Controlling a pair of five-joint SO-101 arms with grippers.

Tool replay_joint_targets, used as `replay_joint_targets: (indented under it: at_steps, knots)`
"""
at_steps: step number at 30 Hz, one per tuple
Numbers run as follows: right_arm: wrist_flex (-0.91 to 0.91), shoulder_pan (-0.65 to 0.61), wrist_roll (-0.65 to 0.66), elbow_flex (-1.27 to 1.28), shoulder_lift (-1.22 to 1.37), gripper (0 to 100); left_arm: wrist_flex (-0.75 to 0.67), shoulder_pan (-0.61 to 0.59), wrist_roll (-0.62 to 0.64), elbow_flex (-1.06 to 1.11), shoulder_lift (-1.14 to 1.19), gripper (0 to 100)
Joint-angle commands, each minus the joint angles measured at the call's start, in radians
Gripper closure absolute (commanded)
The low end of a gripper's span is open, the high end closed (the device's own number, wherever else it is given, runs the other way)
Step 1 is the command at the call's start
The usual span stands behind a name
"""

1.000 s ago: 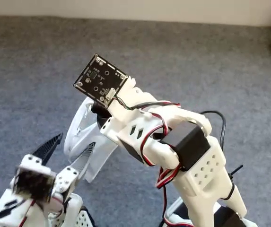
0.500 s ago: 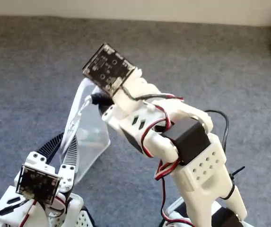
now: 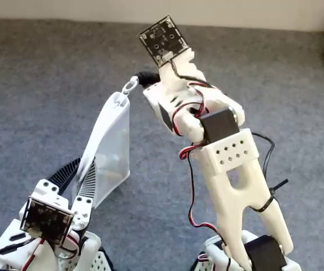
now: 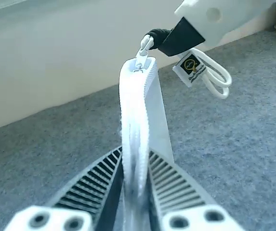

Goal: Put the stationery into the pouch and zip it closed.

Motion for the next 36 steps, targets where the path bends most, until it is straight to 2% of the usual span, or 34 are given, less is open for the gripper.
replay_joint_targets:
  at_steps: [1,14,17,20,22,27,30,36]
  knots:
    - [-0.085,0.117,-0.017,-0.012,0.031,99.4,-0.012,0.028,-0.003,-0.053,-0.012,100]
    - [-0.091,0.154,-0.015,-0.007,0.022,99.4,-0.014,0.022,-0.008,-0.053,-0.01,100]
    - [-0.068,0.188,-0.015,0.01,0.024,99.4,-0.012,0.015,-0.049,-0.053,-0.01,94]
    - [-0.002,0.229,-0.015,0.036,0.015,99.4,-0.008,-0.042,-0.058,-0.05,-0.01,81]
    - [0.068,0.26,-0.014,0.041,0.015,99.4,-0.018,-0.11,-0.058,-0.028,-0.01,76]
    - [0.24,0.331,-0.012,0.044,0.015,99.4,-0.124,-0.223,-0.058,0.067,-0.01,76]
    - [0.334,0.34,-0.002,0.044,0.015,99.4,-0.152,-0.24,-0.058,0.105,-0.012,76]
    - [0.493,0.338,0.126,0.047,0.015,99.4,-0.149,-0.24,-0.058,0.122,-0.012,77]
